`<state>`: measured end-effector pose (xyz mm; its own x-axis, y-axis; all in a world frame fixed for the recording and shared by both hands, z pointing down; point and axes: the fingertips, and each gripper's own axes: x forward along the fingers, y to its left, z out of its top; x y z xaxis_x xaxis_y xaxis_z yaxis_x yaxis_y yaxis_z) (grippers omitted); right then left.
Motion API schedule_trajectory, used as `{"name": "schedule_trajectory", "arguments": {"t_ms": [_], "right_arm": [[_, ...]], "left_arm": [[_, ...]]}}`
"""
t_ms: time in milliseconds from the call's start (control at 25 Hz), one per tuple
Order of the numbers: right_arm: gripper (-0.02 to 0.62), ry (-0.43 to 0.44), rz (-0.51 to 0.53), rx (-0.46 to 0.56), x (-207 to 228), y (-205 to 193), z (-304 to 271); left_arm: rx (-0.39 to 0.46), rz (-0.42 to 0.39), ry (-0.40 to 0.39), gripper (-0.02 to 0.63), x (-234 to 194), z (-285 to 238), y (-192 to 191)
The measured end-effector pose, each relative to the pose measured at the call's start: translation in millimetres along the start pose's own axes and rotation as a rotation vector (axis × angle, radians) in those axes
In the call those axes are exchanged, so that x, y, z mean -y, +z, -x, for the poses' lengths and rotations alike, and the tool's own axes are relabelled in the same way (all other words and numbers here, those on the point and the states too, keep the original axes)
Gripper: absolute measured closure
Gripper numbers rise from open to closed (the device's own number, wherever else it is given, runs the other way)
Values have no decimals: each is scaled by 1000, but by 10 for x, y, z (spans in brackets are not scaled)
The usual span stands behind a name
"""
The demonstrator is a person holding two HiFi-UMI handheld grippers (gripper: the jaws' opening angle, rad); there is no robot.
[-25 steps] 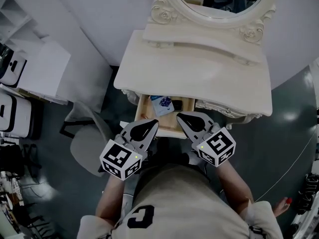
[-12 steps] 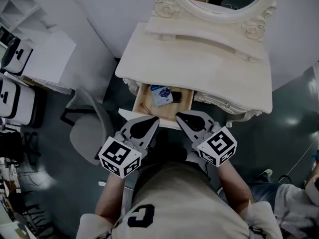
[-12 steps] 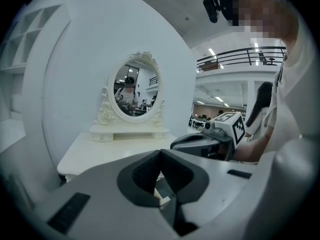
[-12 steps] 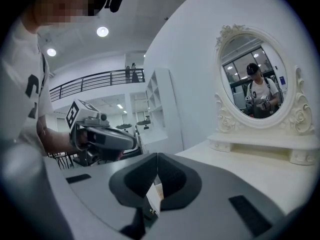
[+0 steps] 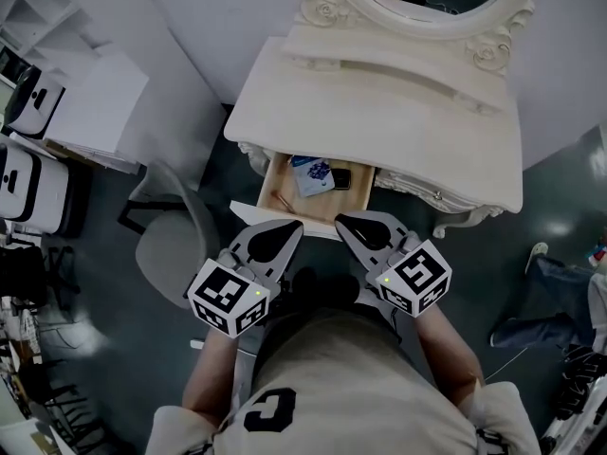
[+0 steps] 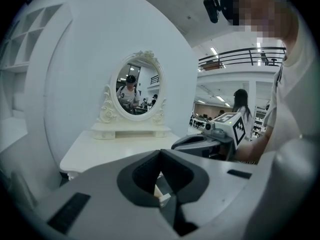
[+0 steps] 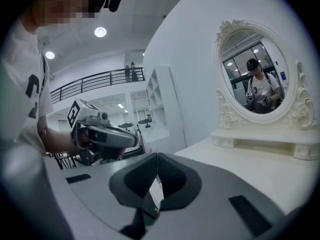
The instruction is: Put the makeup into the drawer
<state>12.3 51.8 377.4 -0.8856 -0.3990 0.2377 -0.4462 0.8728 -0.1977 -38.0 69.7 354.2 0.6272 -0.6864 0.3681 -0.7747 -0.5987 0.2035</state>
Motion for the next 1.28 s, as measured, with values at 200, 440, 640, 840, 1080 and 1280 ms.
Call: {"name": "schedule_trajectory", "arguments": {"t_ms": [200,440,640,840,1080,1280], "right_arm": [[567,-12,1,-32,-46,-13,-188],[567,-24,7,-55,-197,20,-530],[568,-60,2,-68,-260,32,-691],[568,-112,-1,-73,-253,26,-728],[568,-147,-14,-71,-203,23,-729],[568,-158,-14,-76,-187,26,-720]], "left_arm": [[10,17,-29,554,-162,53,-17],[23,34,-66,554,-465,225,-60],[18,39,-109,554,-620,299,-94],[12,33,-158,552,-647,290,-96],[2,29,-195,554,-650,227,-97],[0,30,-203,554,-671,199,-76]]}}
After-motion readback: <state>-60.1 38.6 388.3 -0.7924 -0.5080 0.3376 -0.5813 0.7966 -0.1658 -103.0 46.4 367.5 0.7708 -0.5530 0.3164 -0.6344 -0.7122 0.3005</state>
